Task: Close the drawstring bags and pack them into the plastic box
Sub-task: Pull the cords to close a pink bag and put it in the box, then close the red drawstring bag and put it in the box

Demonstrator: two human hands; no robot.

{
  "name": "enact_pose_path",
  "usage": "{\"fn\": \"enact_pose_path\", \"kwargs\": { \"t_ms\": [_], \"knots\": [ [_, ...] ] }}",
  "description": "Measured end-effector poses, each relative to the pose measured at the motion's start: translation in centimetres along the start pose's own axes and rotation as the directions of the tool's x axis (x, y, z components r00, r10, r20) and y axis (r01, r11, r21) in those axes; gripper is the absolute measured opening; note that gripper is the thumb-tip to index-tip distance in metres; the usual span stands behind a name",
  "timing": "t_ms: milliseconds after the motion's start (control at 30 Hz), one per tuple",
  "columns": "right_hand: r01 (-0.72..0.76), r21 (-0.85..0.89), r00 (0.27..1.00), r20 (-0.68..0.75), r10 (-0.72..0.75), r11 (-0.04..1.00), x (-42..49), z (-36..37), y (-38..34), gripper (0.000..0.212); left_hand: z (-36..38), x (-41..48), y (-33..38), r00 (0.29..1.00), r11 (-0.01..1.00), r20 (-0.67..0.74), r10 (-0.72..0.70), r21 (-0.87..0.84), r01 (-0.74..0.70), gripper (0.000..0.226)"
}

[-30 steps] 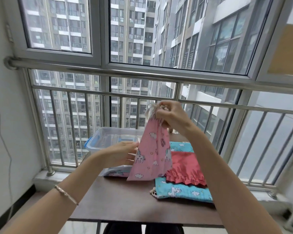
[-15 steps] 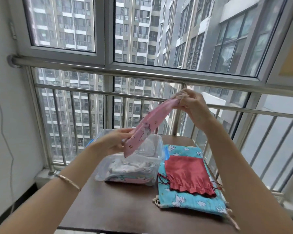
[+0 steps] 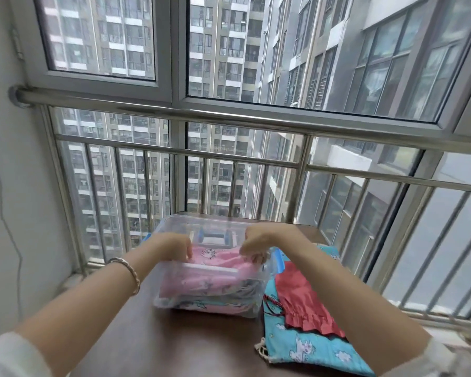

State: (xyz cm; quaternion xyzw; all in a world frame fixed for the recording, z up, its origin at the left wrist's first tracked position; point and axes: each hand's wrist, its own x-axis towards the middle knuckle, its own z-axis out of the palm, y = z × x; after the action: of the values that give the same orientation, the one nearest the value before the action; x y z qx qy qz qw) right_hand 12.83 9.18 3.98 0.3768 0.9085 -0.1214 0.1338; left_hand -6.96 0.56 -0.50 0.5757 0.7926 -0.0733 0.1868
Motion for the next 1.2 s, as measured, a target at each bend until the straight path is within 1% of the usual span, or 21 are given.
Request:
{"fn": "enact_pose_path", "kwargs": {
  "t_ms": [67, 100, 133, 167, 200, 233, 300, 367, 433, 533, 600, 667, 700, 733, 800, 867, 933, 1000, 1067, 1133, 1200],
  "knots": [
    [-0.027, -0.102, 1.0, -0.005, 0.027, 0.994, 1.3, 0.5, -0.9, 0.024, 0.2, 0.5, 0.4, 0.999, 0.988, -0.031, -0.009, 0.156, 0.014, 0.039],
    [-0.029, -0.159, 1.0, -0.012, 0.027, 0.987, 2.0, 0.9, -1.4, 0.02, 0.3, 0.8, 0.6, 0.999, 0.981, -0.051, -0.003, 0.195, 0.013, 0.037],
    [-0.031, -0.208, 0.999, -0.022, 0.027, 0.978, 2.6, 1.3, -1.9, 0.023, 0.3, 1.1, 0.9, 0.999, 0.978, -0.049, 0.007, 0.206, 0.003, 0.037],
    [-0.036, -0.246, 0.999, -0.027, 0.03, 0.969, 3.1, 1.7, -2.3, 0.034, 0.2, 1.1, 1.3, 1.0, 0.979, -0.006, 0.016, 0.204, -0.015, 0.04],
    [-0.037, -0.293, 0.999, 0.0, 0.039, 0.955, 3.2, 2.1, -2.7, 0.043, 0.1, 1.2, 1.7, 0.997, 0.981, 0.074, 0.022, 0.19, -0.035, 0.046],
    [-0.038, -0.334, 0.997, 0.047, 0.057, 0.942, 3.3, 2.4, -3.1, 0.047, 0.0, 1.4, 2.1, 0.988, 0.983, 0.151, 0.023, 0.178, -0.05, 0.052],
    [-0.046, -0.41, 0.986, 0.126, 0.106, 0.911, 3.2, 2.9, -3.8, 0.037, -0.2, 1.3, 2.9, 0.961, 0.978, 0.275, -0.004, 0.201, -0.053, 0.06],
    [-0.056, -0.407, 0.98, 0.153, 0.129, 0.912, 3.9, 3.3, -3.8, 0.032, -0.2, 1.2, 3.6, 0.95, 0.977, 0.31, -0.039, 0.213, -0.03, 0.061],
    [-0.078, -0.37, 0.978, 0.154, 0.144, 0.926, 4.5, 3.8, -3.7, 0.036, -0.2, 1.0, 4.0, 0.963, 0.965, 0.266, -0.04, 0.26, -0.032, 0.054],
    [-0.13, -0.317, 0.981, 0.098, 0.168, 0.94, 4.7, 4.8, -3.1, 0.042, -0.1, 0.9, 3.9, 0.967, 0.958, 0.248, -0.049, 0.284, -0.024, 0.052],
    [-0.134, -0.277, 0.984, 0.078, 0.161, 0.951, 4.8, 5.0, -2.7, 0.042, -0.1, 1.2, 3.5, 0.96, 0.968, 0.272, -0.069, 0.252, -0.002, 0.053],
    [-0.097, -0.185, 0.979, 0.159, 0.127, 0.978, 4.3, 4.3, -2.2, 0.039, 0.0, 1.5, 3.4, 0.952, 0.984, 0.294, -0.083, 0.173, 0.032, 0.053],
    [-0.064, -0.093, 0.983, 0.164, 0.079, 0.994, 4.0, 3.5, -1.9, 0.038, -0.1, 1.7, 3.8, 0.965, 0.992, 0.252, -0.067, 0.123, 0.037, 0.052],
    [-0.033, 0.026, 0.993, 0.118, 0.03, 0.999, 3.5, 2.6, -1.6, 0.038, -0.3, 1.6, 4.3, 0.986, 0.998, 0.165, -0.035, 0.062, 0.025, 0.05],
    [0.041, 0.217, 0.995, -0.098, -0.02, 0.975, 1.5, 0.5, -1.0, 0.03, -0.9, 1.1, 6.6, 0.996, 0.997, -0.07, 0.054, -0.055, -0.057, 0.047],
    [0.091, 0.288, 0.949, -0.314, 0.005, 0.953, -1.0, -1.2, 0.2, 0.021, -1.4, 0.1, 9.8, 0.954, 0.978, -0.267, 0.137, -0.114, -0.172, 0.047],
    [0.098, 0.312, 0.902, -0.429, 0.048, 0.945, -3.4, -1.9, 2.0, 0.014, -1.6, -0.9, 13.3, 0.907, 0.947, -0.362, 0.214, -0.152, -0.284, 0.044],
    [0.057, 0.311, 0.872, -0.478, 0.104, 0.949, -5.8, -1.6, 4.4, 0.01, -1.1, -1.9, 16.5, 0.875, 0.918, -0.391, 0.285, -0.15, -0.367, 0.039],
    [0.008, 0.321, 0.863, -0.481, 0.155, 0.947, -7.6, -0.4, 6.8, 0.011, 0.3, -2.5, 19.2, 0.855, 0.901, -0.402, 0.329, -0.137, -0.411, 0.037],
    [-0.031, 0.341, 0.873, -0.449, 0.192, 0.939, -9.1, 1.4, 8.9, 0.012, 1.9, -2.9, 21.3, 0.851, 0.889, -0.37, 0.374, -0.118, -0.442, 0.037],
    [-0.095, 0.346, 0.888, -0.395, 0.237, 0.934, -10.4, 4.0, 10.9, 0.015, 3.7, -3.0, 23.1, 0.859, 0.884, -0.301, 0.414, -0.094, -0.459, 0.035]
  ]
}}
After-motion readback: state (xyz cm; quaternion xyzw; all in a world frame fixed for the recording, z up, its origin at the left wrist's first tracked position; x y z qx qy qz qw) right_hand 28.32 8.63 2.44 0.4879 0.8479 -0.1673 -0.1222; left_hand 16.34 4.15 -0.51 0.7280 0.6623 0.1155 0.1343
